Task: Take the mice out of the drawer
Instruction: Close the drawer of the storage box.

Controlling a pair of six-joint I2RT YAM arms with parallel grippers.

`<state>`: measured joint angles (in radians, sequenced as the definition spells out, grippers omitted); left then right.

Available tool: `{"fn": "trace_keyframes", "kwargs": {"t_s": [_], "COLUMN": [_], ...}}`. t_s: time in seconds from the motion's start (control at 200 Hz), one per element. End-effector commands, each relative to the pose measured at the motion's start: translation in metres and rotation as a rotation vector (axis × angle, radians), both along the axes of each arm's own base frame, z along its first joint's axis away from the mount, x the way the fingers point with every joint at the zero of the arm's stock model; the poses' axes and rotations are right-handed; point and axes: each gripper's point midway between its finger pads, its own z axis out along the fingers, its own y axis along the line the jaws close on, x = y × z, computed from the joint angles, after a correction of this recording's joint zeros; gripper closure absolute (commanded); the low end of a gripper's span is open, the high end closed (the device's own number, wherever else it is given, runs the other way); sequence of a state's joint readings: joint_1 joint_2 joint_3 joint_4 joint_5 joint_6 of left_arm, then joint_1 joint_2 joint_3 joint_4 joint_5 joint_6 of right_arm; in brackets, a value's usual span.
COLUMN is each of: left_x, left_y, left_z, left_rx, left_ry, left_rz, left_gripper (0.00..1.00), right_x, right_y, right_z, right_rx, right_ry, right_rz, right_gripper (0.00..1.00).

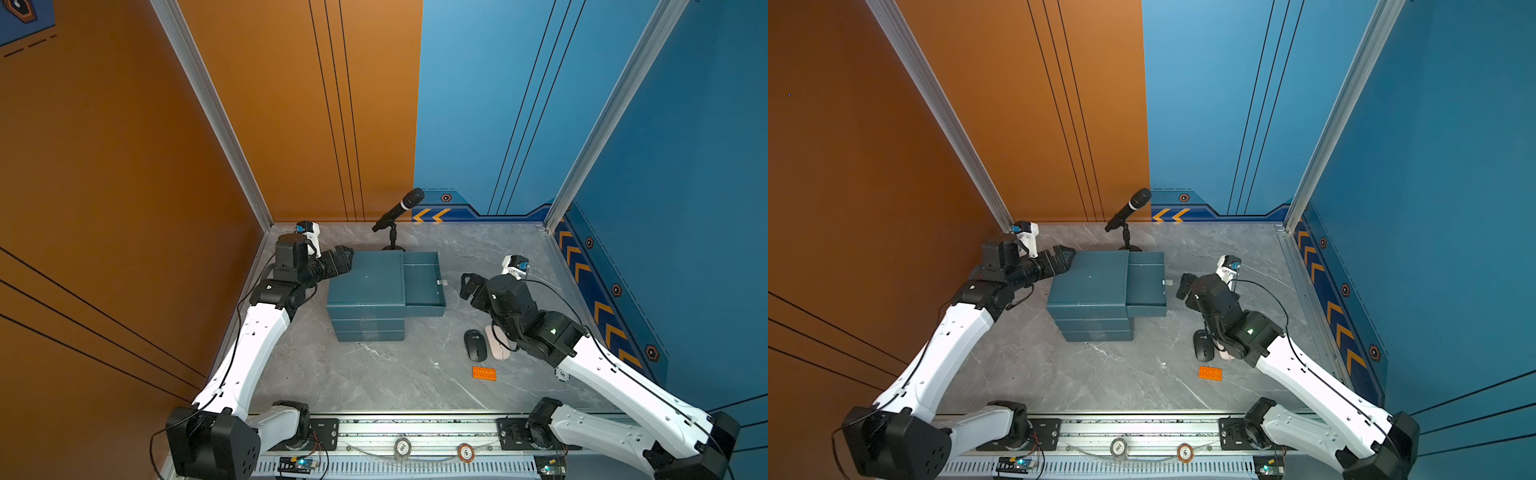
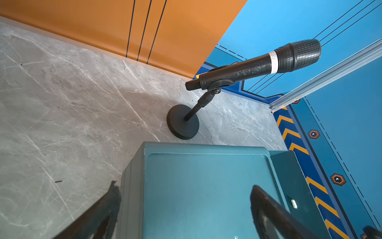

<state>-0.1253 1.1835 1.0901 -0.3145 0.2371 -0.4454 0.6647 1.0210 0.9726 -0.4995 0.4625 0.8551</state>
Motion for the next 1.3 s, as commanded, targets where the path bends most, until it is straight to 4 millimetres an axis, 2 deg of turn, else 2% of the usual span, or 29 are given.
{"fn": "trace_keyframes", "kwargs": {"t_s": [0.0, 0.145, 0.27, 0.431, 0.711, 0.781, 0.801, 1.001, 1.297], "left_x": [-0.001, 0.001, 0.003, 0.002, -0.002, -0.002, -0.002, -0.001, -0.001], "left_y": [-0.006, -0.012, -0.027, -0.047, -0.049, -0.049, -0.049, -0.052, -0.058], "left_z": [-0.003, -0.015, -0.033, -0.047, -0.035, -0.036, -0.036, -0.042, -0.043], "left_rx": [-0.007, -0.008, -0.007, -0.012, -0.021, -0.02, -0.02, -0.022, -0.06], "left_ry": [-0.004, 0.033, 0.089, 0.137, 0.106, 0.111, 0.111, 0.13, 0.143], "left_rz": [-0.031, -0.04, -0.079, -0.138, -0.141, -0.142, -0.142, -0.146, -0.167], "left_gripper": [0.02, 0.02, 0.02, 0.02, 0.02, 0.02, 0.02, 0.02, 0.02], "right_x": [0.0, 0.002, 0.003, 0.002, 0.005, 0.009, 0.003, 0.004, 0.007], "right_y": [-0.009, 0.005, 0.031, 0.051, 0.096, 0.105, 0.116, 0.15, 0.181], "right_z": [-0.025, -0.045, -0.051, -0.054, -0.062, -0.062, -0.062, -0.056, -0.058], "right_rx": [-0.06, -0.066, -0.009, 0.007, 0.013, 0.012, 0.009, -0.01, -0.036], "right_ry": [0.122, 0.158, 0.158, 0.178, 0.187, 0.191, 0.191, 0.18, 0.176], "right_rz": [0.039, 0.119, 0.241, 0.306, 0.424, 0.439, 0.472, 0.537, 0.57], "right_gripper": [0.0, 0.0, 0.0, 0.0, 0.0, 0.0, 0.0, 0.0, 0.0]}}
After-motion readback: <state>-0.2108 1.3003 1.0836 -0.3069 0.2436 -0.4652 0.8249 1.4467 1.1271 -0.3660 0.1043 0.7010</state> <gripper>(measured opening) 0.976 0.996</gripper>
